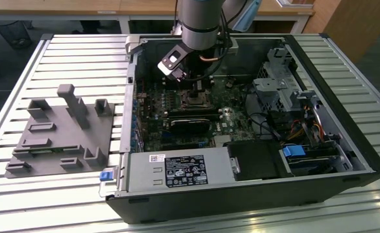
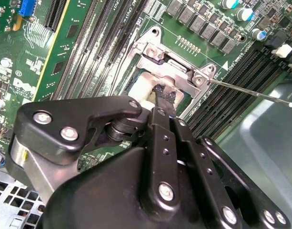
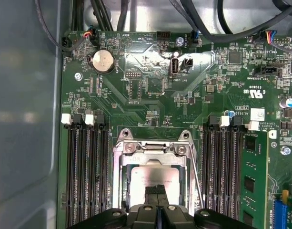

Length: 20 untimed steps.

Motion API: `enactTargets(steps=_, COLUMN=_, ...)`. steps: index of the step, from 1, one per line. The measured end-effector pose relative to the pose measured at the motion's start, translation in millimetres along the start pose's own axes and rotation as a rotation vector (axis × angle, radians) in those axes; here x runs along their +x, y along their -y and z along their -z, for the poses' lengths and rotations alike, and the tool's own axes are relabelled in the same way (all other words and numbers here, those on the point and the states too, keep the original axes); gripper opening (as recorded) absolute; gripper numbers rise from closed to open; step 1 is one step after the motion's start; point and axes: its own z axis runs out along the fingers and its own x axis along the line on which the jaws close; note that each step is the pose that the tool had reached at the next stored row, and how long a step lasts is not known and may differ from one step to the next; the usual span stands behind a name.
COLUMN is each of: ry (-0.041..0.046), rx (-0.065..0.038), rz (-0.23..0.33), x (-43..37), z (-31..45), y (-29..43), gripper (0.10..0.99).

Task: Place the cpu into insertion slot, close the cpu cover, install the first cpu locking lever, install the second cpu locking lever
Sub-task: 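Install the first cpu locking lever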

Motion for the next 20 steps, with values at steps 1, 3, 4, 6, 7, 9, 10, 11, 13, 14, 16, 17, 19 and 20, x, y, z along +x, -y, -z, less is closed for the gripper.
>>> enactTargets(steps=1, ry=0.0, rx=0.0, rz=0.0, x=0.0, z=0.6, y=0.0, gripper=0.106)
enactTargets(steps=3, ry=0.0001, rx=0.0, rz=0.0, x=0.0, z=2.1, y=0.0, gripper=0.106)
enactTargets(steps=4, ry=0.0001, rx=0.0, rz=0.0, x=0.1, z=2.9, y=0.0, gripper=0.106)
enactTargets(steps=6, ry=0.0001, rx=0.0, rz=0.0, x=0.1, z=4.5, y=0.0, gripper=0.106)
enactTargets(steps=7, ry=0.0, rx=0.0, rz=0.0, x=0.1, z=5.2, y=-0.1, gripper=0.106)
enactTargets(steps=9, ry=0.0001, rx=0.0, rz=0.0, x=0.1, z=6.5, y=-0.1, gripper=0.106)
enactTargets(steps=10, ry=0.0001, rx=0.0, rz=0.0, x=0.2, z=7.1, y=-0.1, gripper=0.106)
enactTargets(steps=11, ry=0.0001, rx=0.0, rz=0.0, x=0.2, z=7.6, y=-0.1, gripper=0.106)
enactTargets(steps=13, ry=0.0, rx=0.0, rz=0.0, x=0.2, z=8.6, y=-0.1, gripper=0.106)
enactTargets(steps=14, ry=-0.0001, rx=0.0, rz=0.0, x=0.3, z=8.8, y=-0.1, gripper=0.106)
enactTargets(steps=16, ry=-0.0001, rx=0.0, rz=0.0, x=0.3, z=9.1, y=-0.1, gripper=0.106)
enactTargets(steps=17, ry=0.0002, rx=0.0, rz=0.0, x=0.2, z=9.4, y=-0.1, gripper=0.106)
enactTargets(steps=19, ry=-0.0001, rx=0.0, rz=0.0, x=0.3, z=9.6, y=-0.1, gripper=0.106)
enactTargets(steps=20, ry=0.0001, rx=0.0, rz=0.0, x=0.3, z=9.8, y=-0.1, gripper=0.106)
